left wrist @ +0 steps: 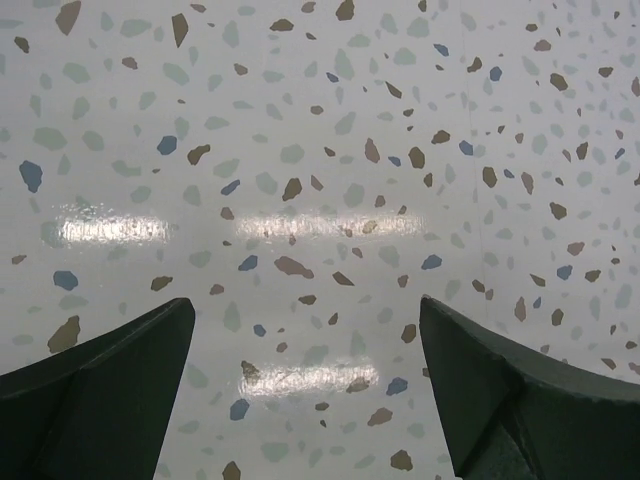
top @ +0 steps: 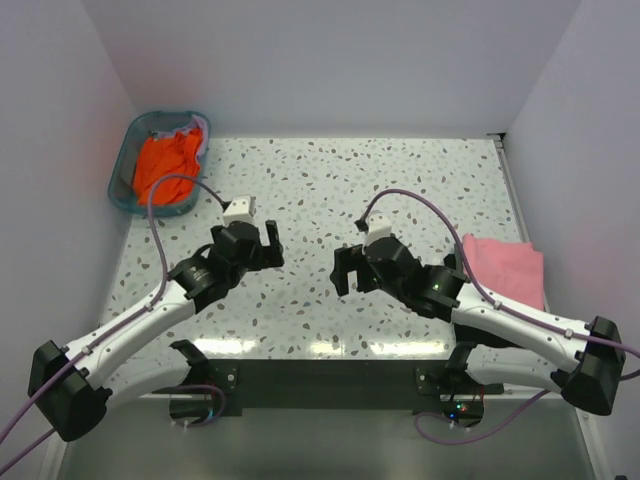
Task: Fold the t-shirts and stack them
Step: Grab the tshirt from the pile, then move the tshirt to the center of the board, then flatten the tshirt out
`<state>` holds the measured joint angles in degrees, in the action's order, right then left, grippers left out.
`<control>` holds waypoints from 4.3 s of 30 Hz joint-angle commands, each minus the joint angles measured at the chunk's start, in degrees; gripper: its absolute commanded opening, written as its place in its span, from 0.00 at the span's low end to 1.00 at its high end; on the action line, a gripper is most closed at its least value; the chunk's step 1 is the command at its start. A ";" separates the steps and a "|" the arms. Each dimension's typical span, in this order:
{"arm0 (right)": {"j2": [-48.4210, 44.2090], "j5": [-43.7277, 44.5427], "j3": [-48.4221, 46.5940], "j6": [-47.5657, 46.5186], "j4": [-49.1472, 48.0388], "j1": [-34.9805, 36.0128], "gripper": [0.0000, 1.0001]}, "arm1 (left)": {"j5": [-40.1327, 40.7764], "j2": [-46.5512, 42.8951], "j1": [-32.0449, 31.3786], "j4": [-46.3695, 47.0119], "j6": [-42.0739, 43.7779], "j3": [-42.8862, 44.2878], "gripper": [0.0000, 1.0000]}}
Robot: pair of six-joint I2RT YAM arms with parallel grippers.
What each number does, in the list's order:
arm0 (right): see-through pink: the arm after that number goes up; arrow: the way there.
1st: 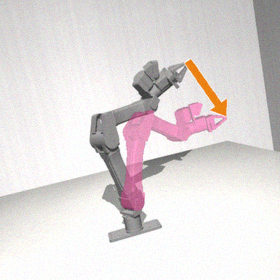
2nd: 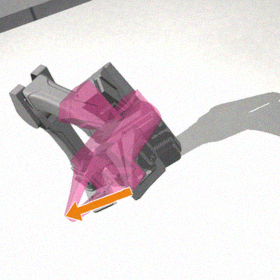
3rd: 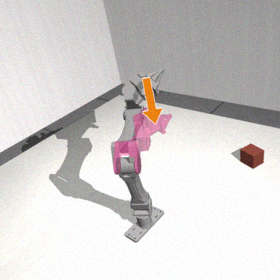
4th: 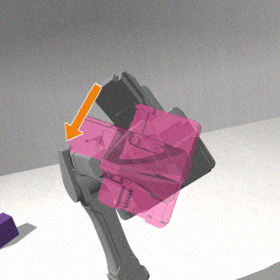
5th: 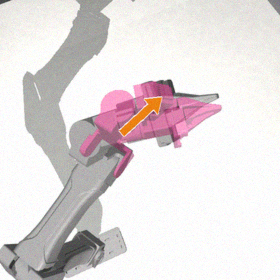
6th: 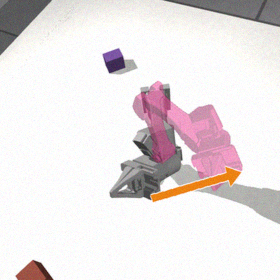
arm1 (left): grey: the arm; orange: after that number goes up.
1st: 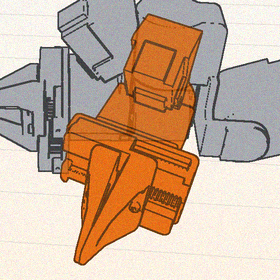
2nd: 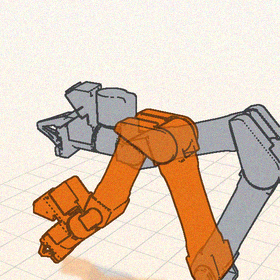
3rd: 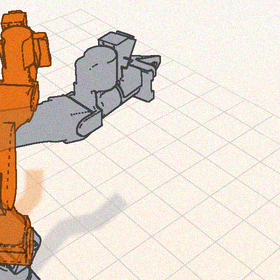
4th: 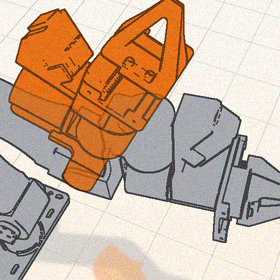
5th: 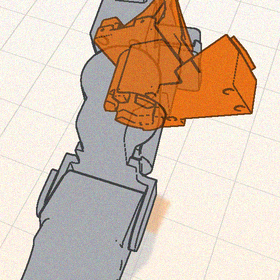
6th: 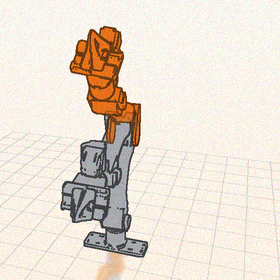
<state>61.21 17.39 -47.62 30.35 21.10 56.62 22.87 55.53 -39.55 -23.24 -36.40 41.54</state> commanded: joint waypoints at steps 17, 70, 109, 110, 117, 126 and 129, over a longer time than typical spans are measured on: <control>4.88 -3.15 -3.54 -4.42 1.14 0.24 0.99 | 9.29 35.49 37.52 3.02 5.73 41.78 1.00; 9.81 -6.58 -4.94 -7.58 -1.77 0.24 0.99 | -13.72 47.94 52.47 15.77 10.83 74.56 0.00; 11.81 10.48 -7.84 -0.47 2.38 -1.69 0.99 | -19.54 19.98 24.79 16.66 -6.58 10.27 0.55; 13.04 8.39 -8.10 -0.03 1.84 -1.78 0.99 | -19.36 19.19 24.35 16.48 -5.62 8.92 0.52; 24.29 0.47 -13.18 -0.38 -7.20 -1.69 0.83 | -22.35 16.29 18.47 16.12 -5.60 1.01 0.37; 41.34 -0.60 -27.33 -1.17 -10.56 -1.51 0.68 | -16.30 6.01 16.70 13.15 -12.55 -10.95 0.23; 46.17 -0.51 -31.12 -1.70 -10.38 -1.16 0.65 | -12.08 2.75 16.87 10.33 -14.48 -12.53 0.28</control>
<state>104.27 16.78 -74.13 29.28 14.33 55.05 4.45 61.52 -22.70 -10.70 -47.35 30.00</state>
